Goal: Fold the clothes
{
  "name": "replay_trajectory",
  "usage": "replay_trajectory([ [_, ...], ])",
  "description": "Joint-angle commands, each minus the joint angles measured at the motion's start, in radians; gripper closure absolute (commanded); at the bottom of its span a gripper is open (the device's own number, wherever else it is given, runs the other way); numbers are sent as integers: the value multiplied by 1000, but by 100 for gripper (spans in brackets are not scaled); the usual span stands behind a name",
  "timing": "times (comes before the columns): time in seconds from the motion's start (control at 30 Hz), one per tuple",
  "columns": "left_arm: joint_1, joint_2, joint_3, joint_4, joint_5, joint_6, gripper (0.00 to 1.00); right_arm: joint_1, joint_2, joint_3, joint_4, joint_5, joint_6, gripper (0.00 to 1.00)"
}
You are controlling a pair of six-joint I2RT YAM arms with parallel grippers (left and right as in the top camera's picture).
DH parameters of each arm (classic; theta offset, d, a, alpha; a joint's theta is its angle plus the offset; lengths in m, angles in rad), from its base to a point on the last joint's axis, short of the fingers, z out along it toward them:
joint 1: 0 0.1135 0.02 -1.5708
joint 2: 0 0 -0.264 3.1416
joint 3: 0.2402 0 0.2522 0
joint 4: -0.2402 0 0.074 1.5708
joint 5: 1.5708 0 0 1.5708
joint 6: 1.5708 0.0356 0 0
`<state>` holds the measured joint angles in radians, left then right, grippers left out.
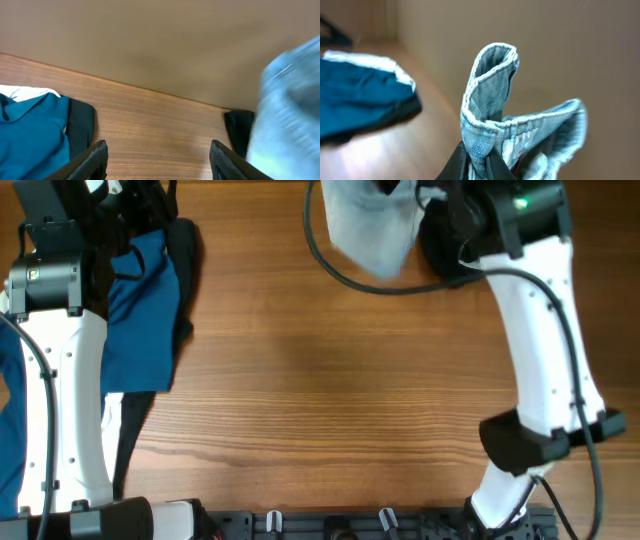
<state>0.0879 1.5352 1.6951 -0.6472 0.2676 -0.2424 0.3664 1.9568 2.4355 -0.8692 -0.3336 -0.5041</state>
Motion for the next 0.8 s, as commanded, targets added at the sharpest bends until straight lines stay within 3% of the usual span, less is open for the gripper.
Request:
replay_trajectory([
  [0.0,-1,35,1,0,2,2,35,39,84,17,-100,72,-31,96],
  [0.07,-4,89,1,0,6,2,35,62,97,17,-169,114,14,95],
  [0.17,-27,138,1,1,13,2,36,61,102,16,-280,12,44,68],
  [0.23,-39,164,1,2,13,2,35,61,117,10,-352,-27,77,61],
  [0.27,-40,175,1,1,13,2,35,60,137,10,-390,-23,108,48],
  [0.33,-39,181,1,0,13,2,34,57,174,10,-443,-20,137,34],
  [0.47,-24,182,1,-28,2,3,34,31,349,10,-612,72,213,20],
  [0.63,24,182,1,-99,-14,3,34,-109,462,10,-606,34,328,18],
  [0.77,48,182,1,-122,-14,3,33,-157,463,-17,-684,-71,198,18],
])
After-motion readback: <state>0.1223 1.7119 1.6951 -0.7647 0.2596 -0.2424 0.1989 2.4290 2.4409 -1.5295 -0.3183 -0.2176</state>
